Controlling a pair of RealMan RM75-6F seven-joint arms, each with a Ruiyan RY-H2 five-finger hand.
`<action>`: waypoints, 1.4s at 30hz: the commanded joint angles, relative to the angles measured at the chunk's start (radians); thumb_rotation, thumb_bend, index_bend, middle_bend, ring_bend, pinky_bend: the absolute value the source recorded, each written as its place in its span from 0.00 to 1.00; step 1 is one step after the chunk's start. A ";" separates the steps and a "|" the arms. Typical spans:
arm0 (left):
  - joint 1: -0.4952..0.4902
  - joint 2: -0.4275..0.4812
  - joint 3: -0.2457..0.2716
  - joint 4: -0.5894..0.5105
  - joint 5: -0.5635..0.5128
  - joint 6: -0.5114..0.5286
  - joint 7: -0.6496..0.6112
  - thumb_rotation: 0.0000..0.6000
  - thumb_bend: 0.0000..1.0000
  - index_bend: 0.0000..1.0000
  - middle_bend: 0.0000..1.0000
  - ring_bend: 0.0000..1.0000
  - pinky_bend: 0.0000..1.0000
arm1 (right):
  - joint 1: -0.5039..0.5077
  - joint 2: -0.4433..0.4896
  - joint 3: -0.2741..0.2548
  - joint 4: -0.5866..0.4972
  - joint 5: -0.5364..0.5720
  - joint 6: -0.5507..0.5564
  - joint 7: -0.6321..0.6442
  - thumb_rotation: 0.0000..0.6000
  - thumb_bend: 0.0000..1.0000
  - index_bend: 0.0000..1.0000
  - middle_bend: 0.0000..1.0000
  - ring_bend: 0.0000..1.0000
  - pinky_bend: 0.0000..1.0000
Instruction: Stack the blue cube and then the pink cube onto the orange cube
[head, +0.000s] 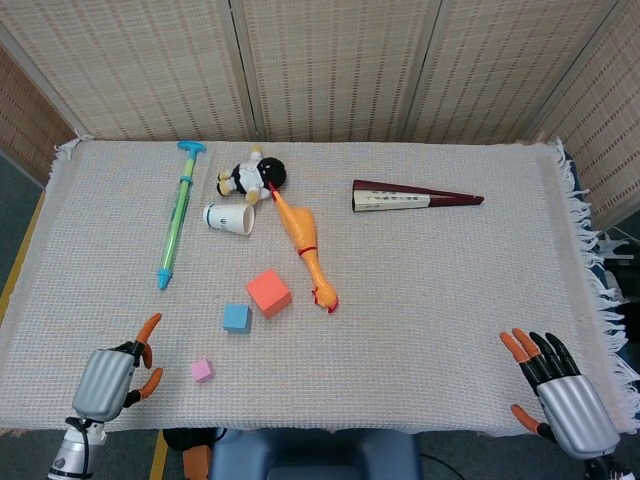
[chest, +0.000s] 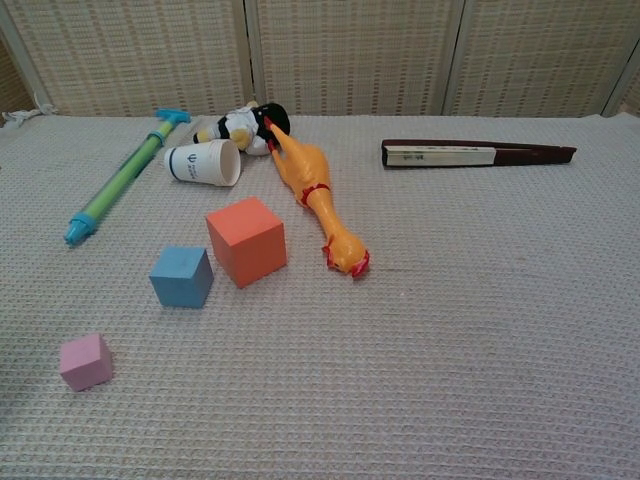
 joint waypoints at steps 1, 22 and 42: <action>-0.057 -0.064 -0.051 -0.065 -0.114 -0.094 0.151 1.00 0.35 0.09 0.95 0.92 1.00 | 0.001 -0.003 0.008 -0.002 0.010 0.004 -0.007 1.00 0.12 0.00 0.00 0.00 0.00; -0.263 -0.247 -0.180 -0.025 -0.508 -0.208 0.518 1.00 0.33 0.14 1.00 1.00 1.00 | 0.023 0.003 0.037 -0.021 0.099 -0.037 -0.030 1.00 0.12 0.00 0.00 0.00 0.00; -0.382 -0.382 -0.179 0.129 -0.593 -0.208 0.591 1.00 0.33 0.21 1.00 1.00 1.00 | 0.038 0.023 0.042 -0.030 0.133 -0.059 -0.010 1.00 0.12 0.00 0.00 0.00 0.00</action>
